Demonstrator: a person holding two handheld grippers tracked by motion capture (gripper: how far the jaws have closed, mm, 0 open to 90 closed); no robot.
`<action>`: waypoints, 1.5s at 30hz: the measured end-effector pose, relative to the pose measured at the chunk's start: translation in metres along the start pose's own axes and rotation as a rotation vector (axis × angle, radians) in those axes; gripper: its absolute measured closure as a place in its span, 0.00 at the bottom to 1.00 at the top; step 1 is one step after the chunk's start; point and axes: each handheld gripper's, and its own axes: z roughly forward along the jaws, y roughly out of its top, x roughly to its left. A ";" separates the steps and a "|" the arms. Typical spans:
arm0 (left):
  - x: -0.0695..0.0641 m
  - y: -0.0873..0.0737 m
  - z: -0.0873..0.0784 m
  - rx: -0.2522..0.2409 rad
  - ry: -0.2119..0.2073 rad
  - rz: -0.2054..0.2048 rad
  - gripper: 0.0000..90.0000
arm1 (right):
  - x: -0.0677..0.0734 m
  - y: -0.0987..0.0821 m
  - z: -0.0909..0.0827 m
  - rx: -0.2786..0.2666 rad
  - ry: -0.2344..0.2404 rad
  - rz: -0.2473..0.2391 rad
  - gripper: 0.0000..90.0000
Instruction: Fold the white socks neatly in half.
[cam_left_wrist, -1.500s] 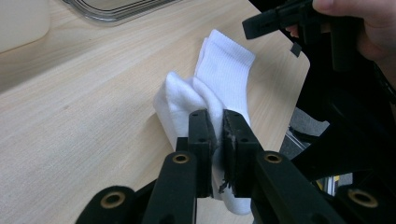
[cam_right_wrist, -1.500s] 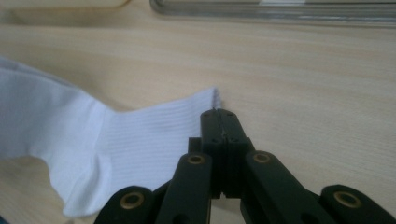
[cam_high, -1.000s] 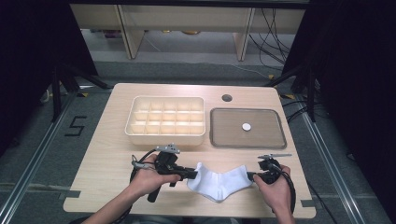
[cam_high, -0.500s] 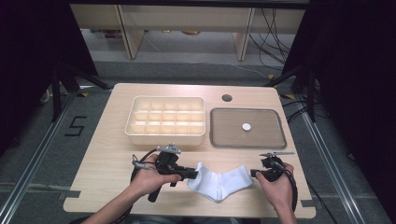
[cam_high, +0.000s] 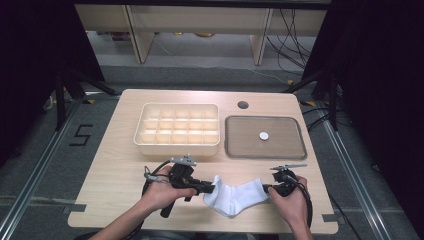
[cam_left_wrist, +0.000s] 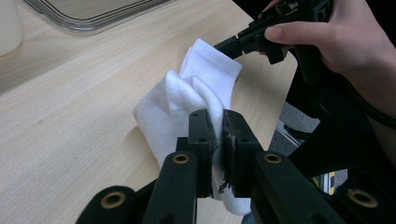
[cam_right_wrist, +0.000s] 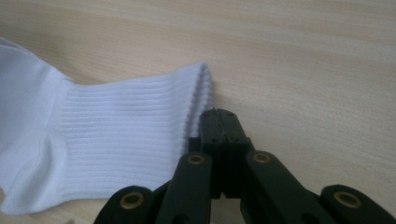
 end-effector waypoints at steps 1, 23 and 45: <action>0.000 0.000 0.000 0.006 -0.004 0.000 0.92 | 0.000 0.000 0.000 0.000 0.000 0.000 1.00; -0.002 0.003 -0.002 0.011 -0.015 0.009 0.91 | 0.017 0.002 0.006 0.048 -0.058 -0.028 1.00; -0.002 0.003 0.001 0.013 -0.013 0.015 0.91 | 0.032 0.004 0.012 0.034 -0.049 -0.050 1.00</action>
